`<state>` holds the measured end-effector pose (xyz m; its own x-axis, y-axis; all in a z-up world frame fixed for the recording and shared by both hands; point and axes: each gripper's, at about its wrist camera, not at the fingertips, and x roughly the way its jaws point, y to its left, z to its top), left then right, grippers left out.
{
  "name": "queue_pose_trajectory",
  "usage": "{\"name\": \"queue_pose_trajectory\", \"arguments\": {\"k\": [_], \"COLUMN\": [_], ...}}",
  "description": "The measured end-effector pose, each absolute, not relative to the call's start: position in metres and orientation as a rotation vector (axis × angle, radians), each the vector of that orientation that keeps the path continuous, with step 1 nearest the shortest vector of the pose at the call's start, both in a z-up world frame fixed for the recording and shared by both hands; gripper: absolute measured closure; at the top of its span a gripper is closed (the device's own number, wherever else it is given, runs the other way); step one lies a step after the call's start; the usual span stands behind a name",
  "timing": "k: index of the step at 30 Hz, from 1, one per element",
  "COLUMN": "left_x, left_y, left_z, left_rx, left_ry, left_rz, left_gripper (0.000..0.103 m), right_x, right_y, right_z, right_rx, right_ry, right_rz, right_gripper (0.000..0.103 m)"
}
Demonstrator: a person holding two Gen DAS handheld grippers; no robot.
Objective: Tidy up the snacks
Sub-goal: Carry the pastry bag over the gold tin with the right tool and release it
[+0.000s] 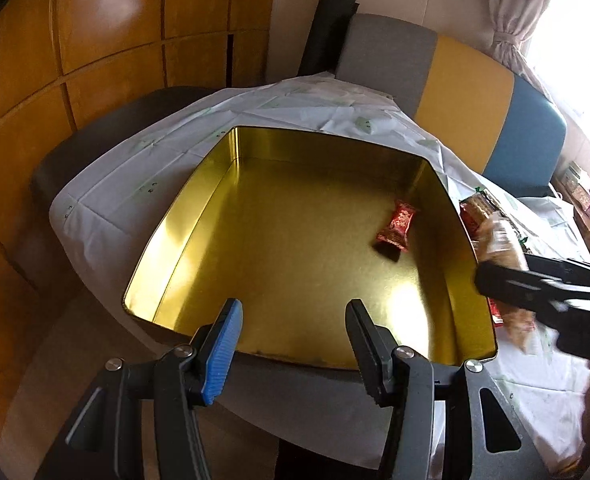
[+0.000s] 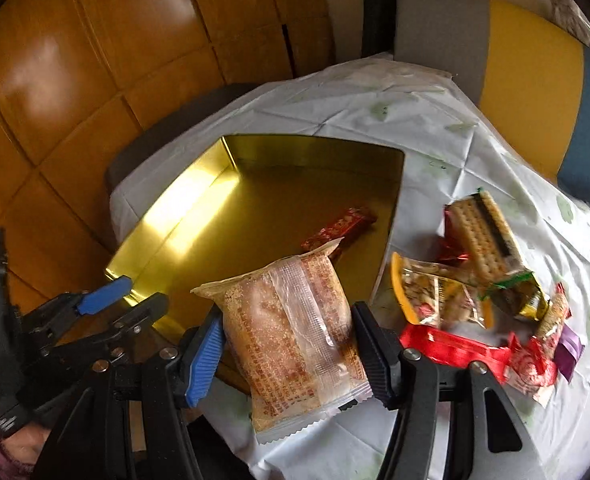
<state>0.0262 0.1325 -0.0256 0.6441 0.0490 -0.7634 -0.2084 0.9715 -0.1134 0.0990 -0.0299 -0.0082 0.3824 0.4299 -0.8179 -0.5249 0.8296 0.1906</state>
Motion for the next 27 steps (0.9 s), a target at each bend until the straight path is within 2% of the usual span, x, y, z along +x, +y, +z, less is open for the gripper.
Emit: {"name": "queue_pose_trajectory", "arguments": {"k": [10,25,27], "left_x": [0.029,0.025,0.024], "left_y": [0.128,0.1,0.094], "left_z": [-0.031,-0.021,-0.019], "left_rx": [-0.188,-0.104,-0.092], "left_ry": [0.873,0.856,0.854], "left_rz": [0.135,0.058,0.038], "left_gripper": [0.049,0.048,0.044], "right_x": [0.103,0.095,0.095], "right_y": [-0.011,-0.07,-0.08], "right_z": [-0.039,-0.018,-0.017], "right_rx": [-0.186,-0.035,-0.025], "right_ry": [1.024,0.944,0.941], "right_rz": [0.577,0.499,0.483], "right_gripper": [0.039,0.039,0.039]}}
